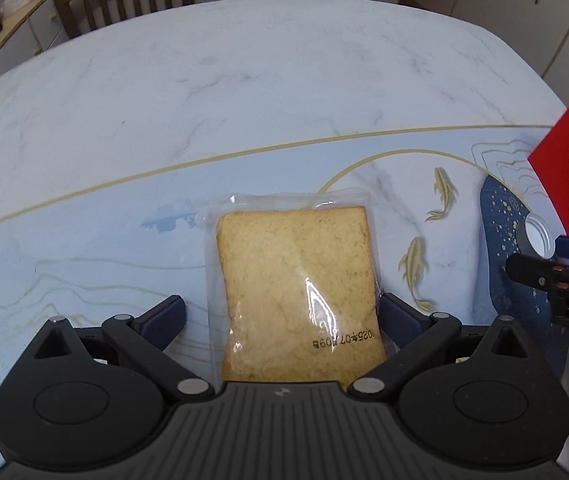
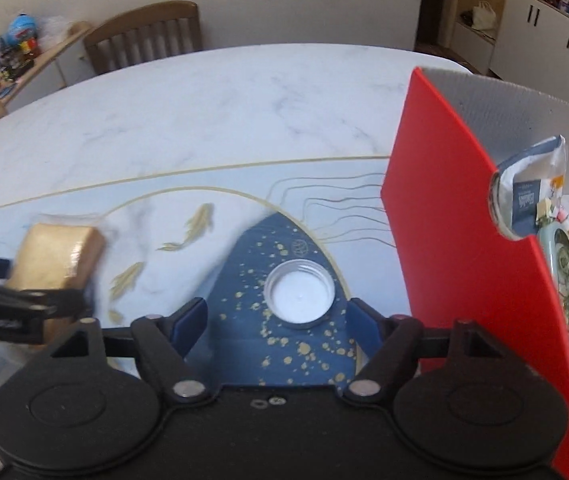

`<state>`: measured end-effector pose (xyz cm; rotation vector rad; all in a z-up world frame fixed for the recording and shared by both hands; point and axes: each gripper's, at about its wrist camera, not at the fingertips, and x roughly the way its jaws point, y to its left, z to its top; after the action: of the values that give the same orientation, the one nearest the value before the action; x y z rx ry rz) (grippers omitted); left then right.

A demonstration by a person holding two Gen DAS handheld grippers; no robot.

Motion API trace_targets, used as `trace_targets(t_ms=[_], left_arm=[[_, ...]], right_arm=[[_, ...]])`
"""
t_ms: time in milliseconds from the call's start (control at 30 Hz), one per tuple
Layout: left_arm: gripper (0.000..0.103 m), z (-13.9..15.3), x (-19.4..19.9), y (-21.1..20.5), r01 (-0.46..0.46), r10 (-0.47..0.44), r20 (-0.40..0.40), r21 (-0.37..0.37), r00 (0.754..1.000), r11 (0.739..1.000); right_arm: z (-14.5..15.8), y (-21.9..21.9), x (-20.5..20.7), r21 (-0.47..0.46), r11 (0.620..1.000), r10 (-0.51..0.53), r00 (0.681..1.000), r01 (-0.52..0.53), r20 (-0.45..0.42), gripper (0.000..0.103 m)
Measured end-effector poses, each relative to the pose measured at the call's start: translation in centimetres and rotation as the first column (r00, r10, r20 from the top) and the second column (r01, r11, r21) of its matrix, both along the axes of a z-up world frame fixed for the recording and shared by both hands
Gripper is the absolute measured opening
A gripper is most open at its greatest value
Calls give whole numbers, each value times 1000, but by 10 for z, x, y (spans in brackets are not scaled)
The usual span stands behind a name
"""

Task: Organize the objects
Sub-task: 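Close the left tool on the bagged bread slice while the right tool grips the white lid, then lift the bread slice and white lid and carry both over the shoebox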

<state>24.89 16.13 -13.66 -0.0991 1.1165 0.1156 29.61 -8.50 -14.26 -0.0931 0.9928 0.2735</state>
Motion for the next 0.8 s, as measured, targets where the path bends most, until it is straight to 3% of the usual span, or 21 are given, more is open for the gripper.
trace_targets(t_ms=[167, 233, 400, 800], left_arm=[[94, 3, -10, 2, 15, -15, 39, 8, 999, 1000], [82, 4, -11, 0, 21, -21, 58, 6, 998, 1000], [76, 8, -16, -5, 29, -31, 86, 24, 996, 999], [71, 16, -35, -8, 6, -5, 79, -13, 997, 1000]], right_arm=[[-5, 5, 2, -41, 999, 2, 1000, -1, 18, 67], [-5, 8, 3, -48, 999, 23, 999, -21, 28, 58], [-1, 14, -1, -46, 997, 58, 998, -57, 29, 38], [24, 1, -26, 2, 996, 87, 996, -87, 11, 38]])
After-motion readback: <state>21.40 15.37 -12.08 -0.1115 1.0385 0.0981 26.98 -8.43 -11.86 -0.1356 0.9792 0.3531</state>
